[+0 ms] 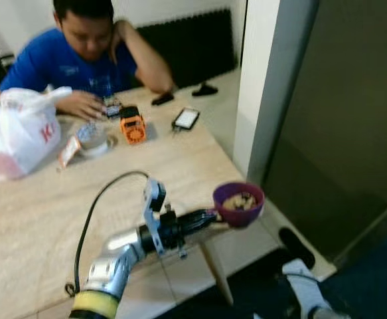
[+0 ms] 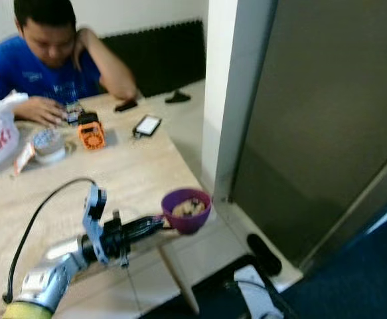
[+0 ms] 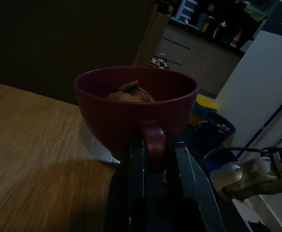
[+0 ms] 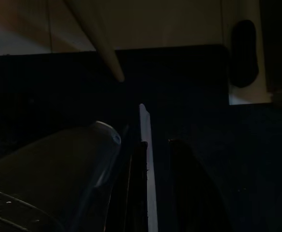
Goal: Restocking fridge
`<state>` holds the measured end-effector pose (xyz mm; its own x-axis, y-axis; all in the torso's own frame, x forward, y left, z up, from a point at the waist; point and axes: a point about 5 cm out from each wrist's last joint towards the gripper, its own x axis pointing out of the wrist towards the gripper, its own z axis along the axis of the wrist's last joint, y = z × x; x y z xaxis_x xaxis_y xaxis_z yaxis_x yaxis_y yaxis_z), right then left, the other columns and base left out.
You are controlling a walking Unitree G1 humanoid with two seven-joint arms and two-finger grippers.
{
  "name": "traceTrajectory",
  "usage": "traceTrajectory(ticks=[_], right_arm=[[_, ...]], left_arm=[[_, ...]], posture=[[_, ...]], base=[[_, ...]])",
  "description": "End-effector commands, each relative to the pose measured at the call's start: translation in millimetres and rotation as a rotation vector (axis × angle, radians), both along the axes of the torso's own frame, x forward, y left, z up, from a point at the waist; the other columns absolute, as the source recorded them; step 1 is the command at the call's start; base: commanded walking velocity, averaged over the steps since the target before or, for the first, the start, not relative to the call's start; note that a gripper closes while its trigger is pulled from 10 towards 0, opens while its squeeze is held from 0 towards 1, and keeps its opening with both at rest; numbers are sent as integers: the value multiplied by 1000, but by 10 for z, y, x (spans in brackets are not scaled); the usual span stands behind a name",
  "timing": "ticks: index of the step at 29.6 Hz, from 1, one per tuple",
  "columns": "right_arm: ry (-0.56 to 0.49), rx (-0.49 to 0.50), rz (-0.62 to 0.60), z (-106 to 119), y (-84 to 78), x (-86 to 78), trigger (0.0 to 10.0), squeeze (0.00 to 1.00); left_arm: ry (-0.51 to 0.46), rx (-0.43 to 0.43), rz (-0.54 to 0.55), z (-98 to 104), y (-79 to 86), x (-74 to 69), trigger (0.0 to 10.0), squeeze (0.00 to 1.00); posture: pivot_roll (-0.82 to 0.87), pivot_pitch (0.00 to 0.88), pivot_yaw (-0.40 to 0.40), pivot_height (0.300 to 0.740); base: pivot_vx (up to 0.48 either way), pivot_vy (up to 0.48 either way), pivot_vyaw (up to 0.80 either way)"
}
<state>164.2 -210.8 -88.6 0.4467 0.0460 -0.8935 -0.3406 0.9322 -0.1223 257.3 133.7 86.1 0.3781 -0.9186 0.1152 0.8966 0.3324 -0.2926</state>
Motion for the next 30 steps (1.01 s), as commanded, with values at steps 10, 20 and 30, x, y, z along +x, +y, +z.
traceTrajectory(ticks=[10, 20, 30], right_arm=[[0, 13, -14, -7, 20, -9, 10000, 0], [-1, 14, -14, -6, 24, -5, 10000, 0], [0, 14, -14, -8, 29, -7, 10000, 0]], left_arm=[[9, 17, 9, 11, -1, -3, 10000, 0], [4, 21, 7, 15, -2, -2, 10000, 0], [-2, 22, 15, 25, -7, 7, 10000, 0]], posture=[[-59, 0, 0, 740], [-59, 0, 0, 740], [-56, 0, -1, 740]], base=[[-128, 0, 0], [-292, 0, 0], [-310, 0, 0]])
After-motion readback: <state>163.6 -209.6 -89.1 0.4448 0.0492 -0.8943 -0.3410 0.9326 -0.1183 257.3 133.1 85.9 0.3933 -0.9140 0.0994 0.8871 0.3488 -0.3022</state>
